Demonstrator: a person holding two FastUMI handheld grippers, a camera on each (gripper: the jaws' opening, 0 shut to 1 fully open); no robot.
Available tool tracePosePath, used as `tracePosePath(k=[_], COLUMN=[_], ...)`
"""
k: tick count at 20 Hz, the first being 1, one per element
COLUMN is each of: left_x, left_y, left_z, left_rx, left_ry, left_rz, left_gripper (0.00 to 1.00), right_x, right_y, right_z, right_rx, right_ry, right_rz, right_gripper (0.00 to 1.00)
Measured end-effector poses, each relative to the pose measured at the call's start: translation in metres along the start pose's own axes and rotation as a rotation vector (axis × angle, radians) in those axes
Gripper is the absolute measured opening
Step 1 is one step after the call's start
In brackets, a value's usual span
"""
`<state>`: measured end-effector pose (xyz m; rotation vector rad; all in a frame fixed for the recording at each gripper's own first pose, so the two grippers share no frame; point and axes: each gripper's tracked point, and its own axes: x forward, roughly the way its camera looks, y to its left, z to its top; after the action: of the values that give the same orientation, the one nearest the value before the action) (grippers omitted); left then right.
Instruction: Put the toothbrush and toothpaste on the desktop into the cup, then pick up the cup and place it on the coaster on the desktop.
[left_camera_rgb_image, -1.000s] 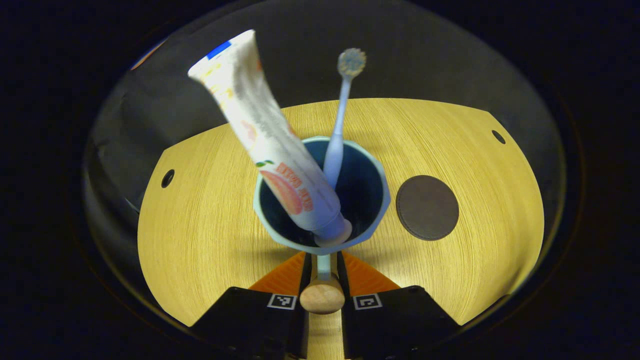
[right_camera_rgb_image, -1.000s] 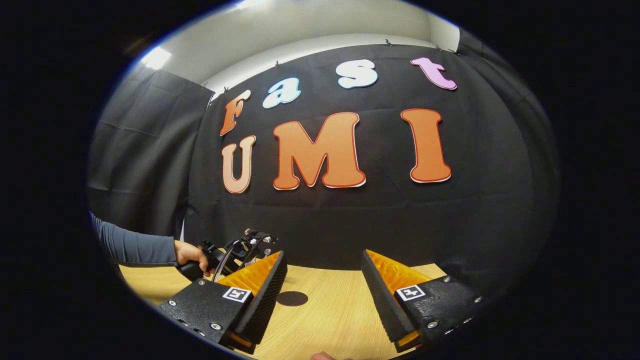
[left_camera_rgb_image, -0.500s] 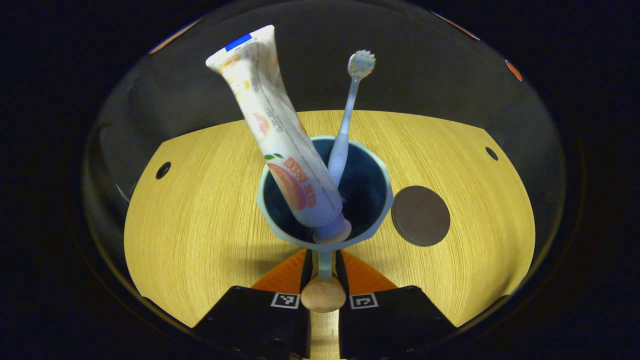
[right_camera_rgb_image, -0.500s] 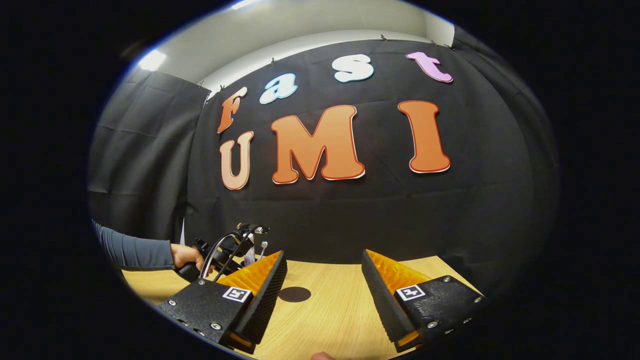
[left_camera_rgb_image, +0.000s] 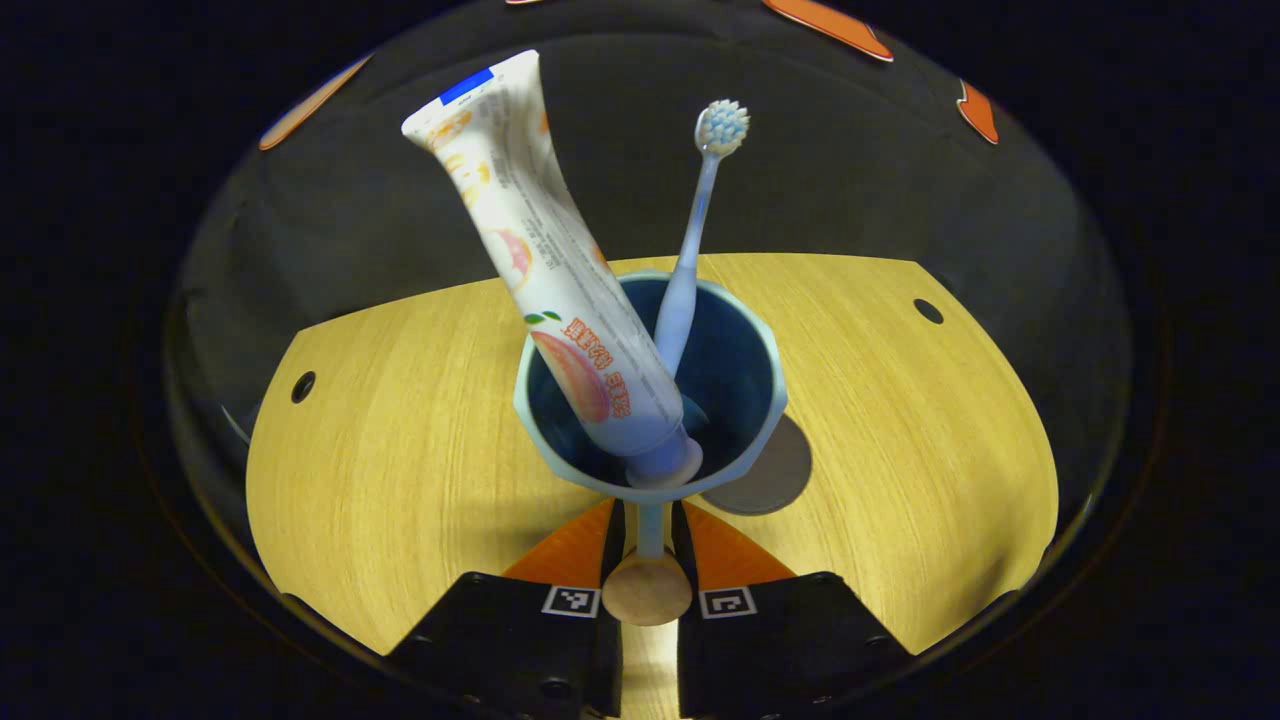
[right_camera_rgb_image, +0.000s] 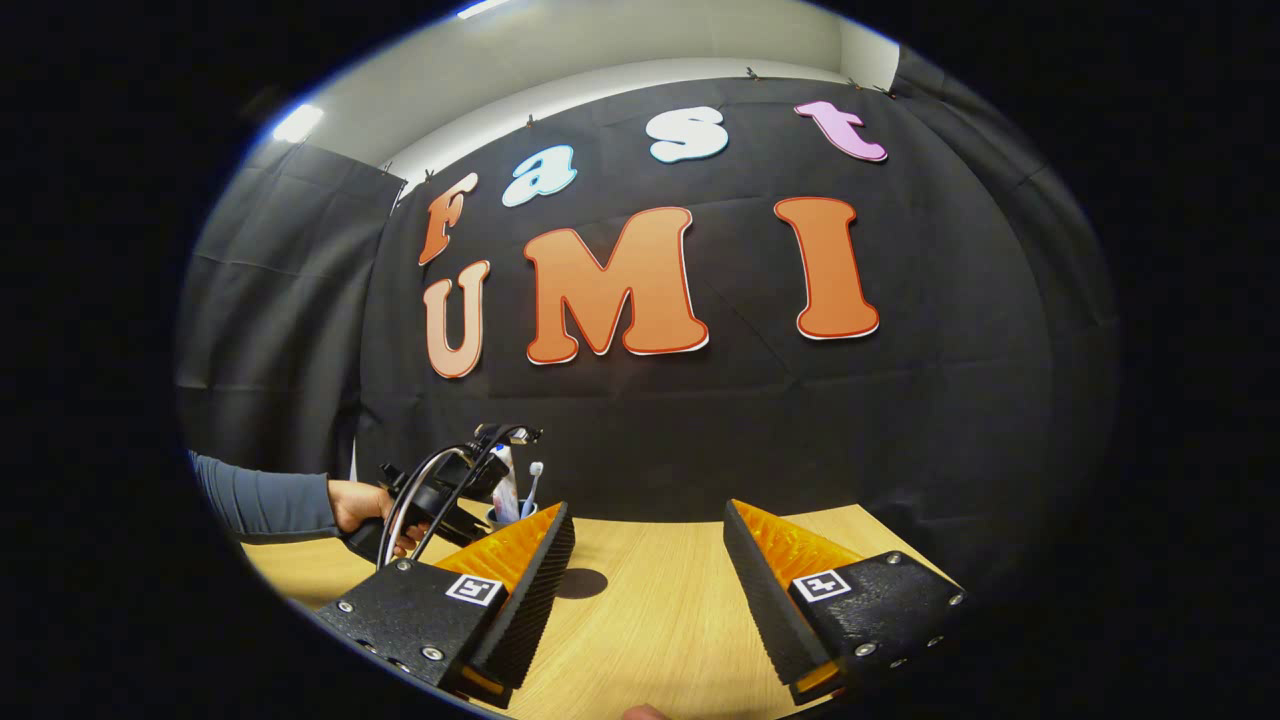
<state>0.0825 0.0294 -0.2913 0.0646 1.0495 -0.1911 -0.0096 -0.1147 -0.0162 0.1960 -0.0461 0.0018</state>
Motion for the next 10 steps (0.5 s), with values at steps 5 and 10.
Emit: tracePosePath(k=[5,10], left_x=[-0.003,-0.004], left_y=[0.011,0.01], left_z=[-0.002,-0.001], left_rx=[0.066,0.083], left_ry=[0.029,0.056], left_rz=[-0.031,-0.039], left_gripper=[0.21,0.21], right_x=[-0.008,-0.009], right_y=[-0.013,-0.023], right_z=[-0.003,-0.009], right_rx=[-0.01,0.013], right_ry=[0.005,0.022], right_rz=[-0.025,-0.044], right_gripper=[0.9,0.9])
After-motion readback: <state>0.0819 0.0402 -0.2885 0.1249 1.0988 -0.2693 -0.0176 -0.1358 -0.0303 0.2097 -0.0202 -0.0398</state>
